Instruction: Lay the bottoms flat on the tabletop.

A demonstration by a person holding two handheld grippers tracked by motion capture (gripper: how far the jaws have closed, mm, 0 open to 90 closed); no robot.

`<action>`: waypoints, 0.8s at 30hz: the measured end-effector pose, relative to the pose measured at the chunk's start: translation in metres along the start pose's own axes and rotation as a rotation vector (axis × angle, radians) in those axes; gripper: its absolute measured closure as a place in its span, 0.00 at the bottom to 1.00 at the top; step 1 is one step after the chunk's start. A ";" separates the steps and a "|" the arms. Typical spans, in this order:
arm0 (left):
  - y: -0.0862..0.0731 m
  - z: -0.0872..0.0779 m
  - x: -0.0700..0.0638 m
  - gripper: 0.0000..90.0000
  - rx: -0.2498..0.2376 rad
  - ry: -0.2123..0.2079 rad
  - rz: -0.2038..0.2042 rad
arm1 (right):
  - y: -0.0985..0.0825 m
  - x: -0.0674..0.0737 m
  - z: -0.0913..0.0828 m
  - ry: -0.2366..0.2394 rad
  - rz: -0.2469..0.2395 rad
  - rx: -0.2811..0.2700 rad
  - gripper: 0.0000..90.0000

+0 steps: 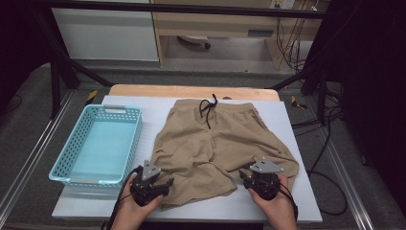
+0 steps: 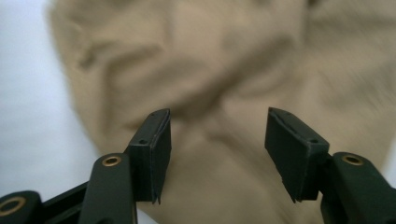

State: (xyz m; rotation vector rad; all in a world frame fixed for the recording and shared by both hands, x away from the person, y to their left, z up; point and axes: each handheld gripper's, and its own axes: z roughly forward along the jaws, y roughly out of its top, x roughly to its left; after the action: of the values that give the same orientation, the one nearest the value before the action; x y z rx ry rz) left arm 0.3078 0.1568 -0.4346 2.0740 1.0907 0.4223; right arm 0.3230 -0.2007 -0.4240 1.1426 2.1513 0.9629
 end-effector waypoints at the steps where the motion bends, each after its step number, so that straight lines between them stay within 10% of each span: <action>1: -0.004 0.000 -0.004 0.45 0.002 -0.024 0.000 | 0.000 0.000 0.000 0.002 0.000 -0.001 0.62; 15: -0.025 0.014 -0.035 0.17 0.004 -0.087 0.123 | -0.005 -0.003 0.003 0.012 0.017 0.010 0.58; 24: -0.029 0.013 -0.043 0.27 -0.030 -0.059 0.140 | -0.004 0.000 0.002 0.033 0.008 -0.013 0.56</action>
State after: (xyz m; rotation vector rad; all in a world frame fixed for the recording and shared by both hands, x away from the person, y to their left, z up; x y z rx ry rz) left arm 0.2736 0.1263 -0.4627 2.1308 0.9026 0.4403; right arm 0.3223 -0.2015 -0.4282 1.1380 2.1647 1.0047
